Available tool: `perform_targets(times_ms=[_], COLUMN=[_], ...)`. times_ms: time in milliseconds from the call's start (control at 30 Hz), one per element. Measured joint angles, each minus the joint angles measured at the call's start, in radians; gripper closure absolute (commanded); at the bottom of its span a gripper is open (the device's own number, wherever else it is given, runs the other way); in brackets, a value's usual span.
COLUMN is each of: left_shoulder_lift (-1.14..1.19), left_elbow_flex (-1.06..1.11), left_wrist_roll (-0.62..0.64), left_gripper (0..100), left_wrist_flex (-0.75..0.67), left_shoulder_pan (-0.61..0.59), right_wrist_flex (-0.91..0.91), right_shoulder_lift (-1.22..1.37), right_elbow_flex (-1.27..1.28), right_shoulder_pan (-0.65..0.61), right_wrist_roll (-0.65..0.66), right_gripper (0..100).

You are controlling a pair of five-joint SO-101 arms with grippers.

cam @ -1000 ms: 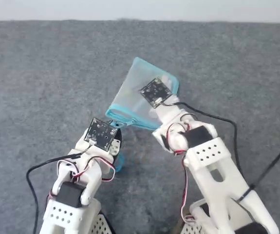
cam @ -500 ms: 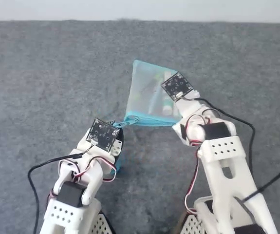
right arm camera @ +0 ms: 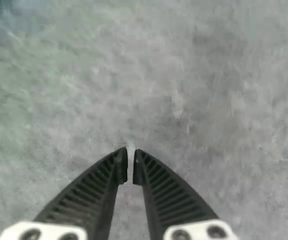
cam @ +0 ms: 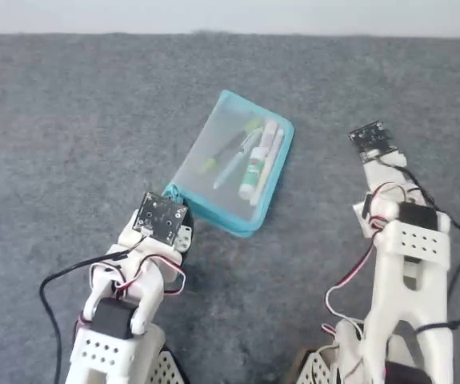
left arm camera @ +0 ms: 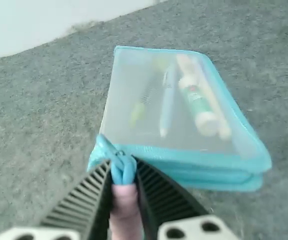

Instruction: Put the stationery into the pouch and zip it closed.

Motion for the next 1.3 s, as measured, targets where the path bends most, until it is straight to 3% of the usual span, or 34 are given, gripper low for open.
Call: perform_targets(times_ms=[133, 300, 600, 733, 1033, 1300], left_shoulder_lift=[0.0, 0.0, 0.0, 0.0, 0.0, 0.0], left_elbow_flex=[0.0, 0.0, 0.0, 0.0, 0.0, 0.0], left_wrist_roll=[0.0, 0.0, 0.0, 0.0, 0.0, 0.0], left_gripper=[99, 99, 99, 99, 99, 99], left_wrist_flex=[0.0, 0.0, -0.002, -0.002, -0.002, -0.002], left_shoulder_pan=[0.002, 0.002, 0.002, 0.002, 0.002, 0.002], right_wrist_flex=[0.002, 0.04, 0.155, 0.094, -0.08, -0.21], right_shoulder_lift=[0.0, -0.012, -0.264, -0.282, -0.259, 0.08], right_elbow_flex=[0.0, 0.0, 0.034, 0.133, 0.206, 0.15], right_shoulder_pan=[-0.032, -0.226, -0.735, -0.881, -0.924, -0.905], right_wrist_roll=[0.0, -0.068, -0.137, -0.137, -0.143, -0.143], right_gripper=[99.1, 98.1, 67.4, 64.5, 64.5, 64.5])
